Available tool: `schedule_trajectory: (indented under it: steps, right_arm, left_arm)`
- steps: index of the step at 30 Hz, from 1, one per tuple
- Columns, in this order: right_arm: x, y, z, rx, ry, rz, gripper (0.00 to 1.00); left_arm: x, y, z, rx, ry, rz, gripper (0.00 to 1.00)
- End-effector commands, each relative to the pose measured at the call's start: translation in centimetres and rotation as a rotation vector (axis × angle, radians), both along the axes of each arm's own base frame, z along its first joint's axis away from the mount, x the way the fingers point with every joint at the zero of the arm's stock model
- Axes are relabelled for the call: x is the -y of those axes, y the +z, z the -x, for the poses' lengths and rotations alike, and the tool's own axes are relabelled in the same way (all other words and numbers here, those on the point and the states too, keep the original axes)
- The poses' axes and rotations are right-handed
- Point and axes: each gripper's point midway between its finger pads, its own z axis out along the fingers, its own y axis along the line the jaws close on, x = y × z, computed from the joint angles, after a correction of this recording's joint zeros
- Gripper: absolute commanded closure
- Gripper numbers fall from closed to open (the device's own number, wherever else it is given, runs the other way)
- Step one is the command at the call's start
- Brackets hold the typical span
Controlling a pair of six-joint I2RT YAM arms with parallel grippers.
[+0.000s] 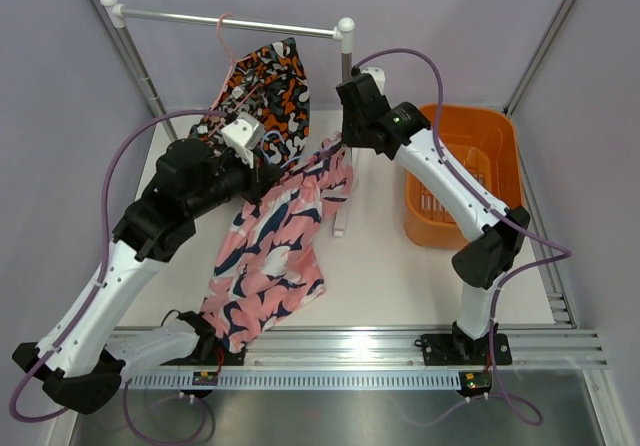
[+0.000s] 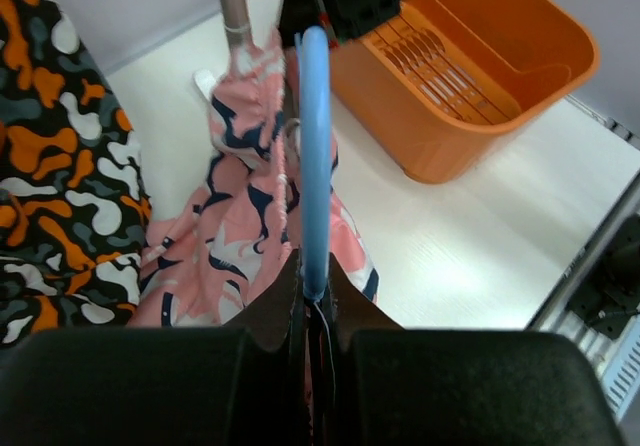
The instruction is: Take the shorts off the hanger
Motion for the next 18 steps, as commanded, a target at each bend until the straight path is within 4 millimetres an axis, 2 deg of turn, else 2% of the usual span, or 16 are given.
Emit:
schedule_trajectory:
  steps: [1,2,3,5,7,8,10,11,13,14,16,18]
  right_arm:
    - [1.7,1.9,-0.2,0.069,-0.044,-0.051,1.0]
    - [1.7,2.0,0.2,0.066,-0.037,-0.063,1.0]
    - [1.7,2.6,1.0,0.073,-0.022,-0.09,1.0]
    - [1.6,3.2,1.8,0.082,-0.005,-0.115,1.0]
    - [1.0,4.5,3.0,0.102,0.029,-0.146,1.0]
    - [0.7,5.0,3.6,0.108,0.048,-0.154,1.0]
    - [-0.7,6.5,5.3,0.13,0.105,-0.181,1.0]
    - [-1.0,7.6,6.2,0.149,0.125,-0.194,1.0]
    - [-2.7,8.7,8.1,0.165,0.182,-0.212,1.0]
    - [-2.9,9.3,8.8,0.175,0.203,-0.221,1.0]
    - [-3.7,10.0,10.2,0.179,0.243,-0.236,1.0]
    - [-3.4,11.4,10.9,0.201,0.256,-0.247,1.0]
  left_arm:
    - [-1.3,5.6,-0.3,0.147,0.108,0.154,1.0]
    - [-1.5,6.2,-0.5,0.153,0.132,0.186,1.0]
    - [-1.7,7.9,-0.6,0.2,0.152,0.241,1.0]
    - [-2.0,9.7,-0.9,0.228,0.178,0.296,1.0]
    - [-1.8,11.2,-2.0,0.25,0.212,0.345,1.0]
    - [-2.0,12.7,-2.4,0.276,0.233,0.382,1.0]
    - [-1.7,13.0,-3.8,0.276,0.272,0.415,1.0]
    - [-1.6,14.3,-4.0,0.299,0.275,0.473,1.0]
    - [-1.4,14.1,-5.1,0.297,0.306,0.508,1.0]
    - [-1.4,15.2,-5.3,0.315,0.308,0.562,1.0]
    - [-1.0,15.5,-6.2,0.319,0.321,0.58,1.0]
    - [-1.0,17.3,-6.5,0.345,0.331,0.615,1.0]
